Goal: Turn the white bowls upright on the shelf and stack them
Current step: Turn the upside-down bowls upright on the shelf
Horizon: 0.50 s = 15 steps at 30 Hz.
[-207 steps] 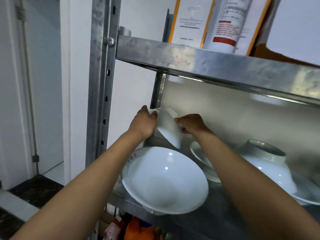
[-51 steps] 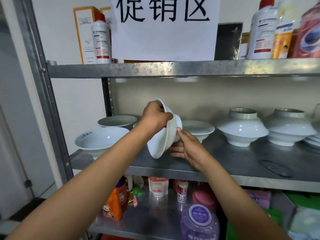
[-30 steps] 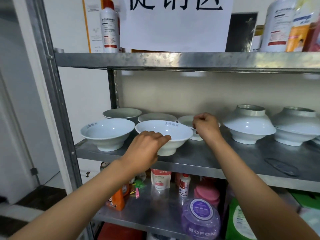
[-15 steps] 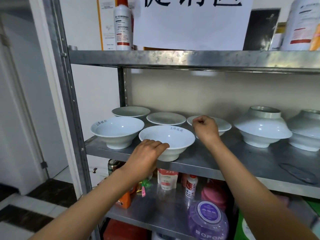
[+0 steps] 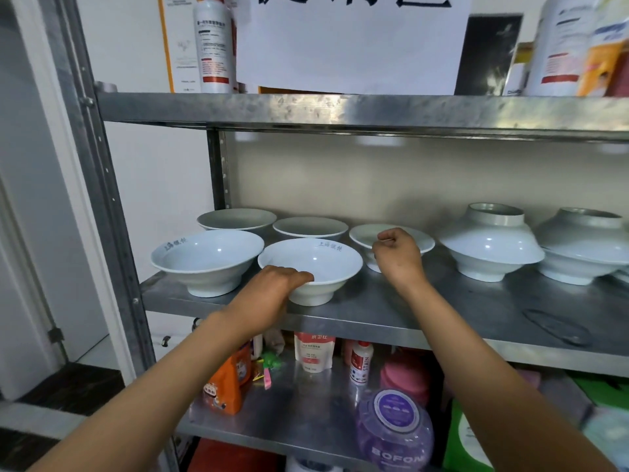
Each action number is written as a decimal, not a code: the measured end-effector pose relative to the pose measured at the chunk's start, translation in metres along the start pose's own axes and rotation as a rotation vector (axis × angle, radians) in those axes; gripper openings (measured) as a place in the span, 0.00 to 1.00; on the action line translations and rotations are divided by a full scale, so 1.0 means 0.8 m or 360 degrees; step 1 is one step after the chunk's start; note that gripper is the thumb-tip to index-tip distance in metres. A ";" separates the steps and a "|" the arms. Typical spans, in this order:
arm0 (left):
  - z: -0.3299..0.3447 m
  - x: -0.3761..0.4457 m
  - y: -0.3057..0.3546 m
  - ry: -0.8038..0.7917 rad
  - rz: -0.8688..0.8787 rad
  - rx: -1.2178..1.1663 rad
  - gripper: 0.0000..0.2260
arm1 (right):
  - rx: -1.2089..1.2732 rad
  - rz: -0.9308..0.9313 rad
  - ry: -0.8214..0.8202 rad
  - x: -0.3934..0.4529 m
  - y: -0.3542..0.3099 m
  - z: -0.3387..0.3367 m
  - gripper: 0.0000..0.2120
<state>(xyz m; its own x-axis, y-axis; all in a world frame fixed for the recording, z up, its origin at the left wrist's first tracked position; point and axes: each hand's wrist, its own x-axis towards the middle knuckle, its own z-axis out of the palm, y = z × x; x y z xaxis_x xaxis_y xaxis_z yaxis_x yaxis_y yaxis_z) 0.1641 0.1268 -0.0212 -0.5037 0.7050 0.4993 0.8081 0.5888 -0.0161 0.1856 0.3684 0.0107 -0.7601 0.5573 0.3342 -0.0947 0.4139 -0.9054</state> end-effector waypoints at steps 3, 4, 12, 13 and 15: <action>-0.003 0.003 -0.002 -0.0006 -0.0054 0.0038 0.22 | -0.0004 -0.0002 0.0025 0.002 0.001 -0.008 0.10; -0.004 0.005 0.000 -0.0026 -0.0095 0.0099 0.21 | 0.0002 -0.0010 0.0035 0.002 0.000 -0.011 0.10; -0.035 0.049 0.047 -0.0137 -0.0253 0.0301 0.19 | -0.0214 -0.0186 0.0043 0.007 0.004 -0.020 0.09; -0.035 0.056 0.049 -0.0081 -0.0224 0.0307 0.19 | -0.0266 -0.0211 0.0045 0.007 0.005 -0.021 0.09; -0.027 0.071 0.047 0.0001 -0.0170 0.0272 0.21 | -0.0413 -0.0280 0.0044 0.003 0.007 -0.022 0.10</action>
<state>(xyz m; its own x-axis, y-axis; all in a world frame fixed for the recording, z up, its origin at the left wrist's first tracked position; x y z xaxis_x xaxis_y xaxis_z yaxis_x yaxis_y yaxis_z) 0.1725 0.1803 0.0253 -0.5838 0.6346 0.5064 0.6865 0.7189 -0.1095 0.1949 0.3848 0.0114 -0.7283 0.4787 0.4903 -0.0534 0.6738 -0.7370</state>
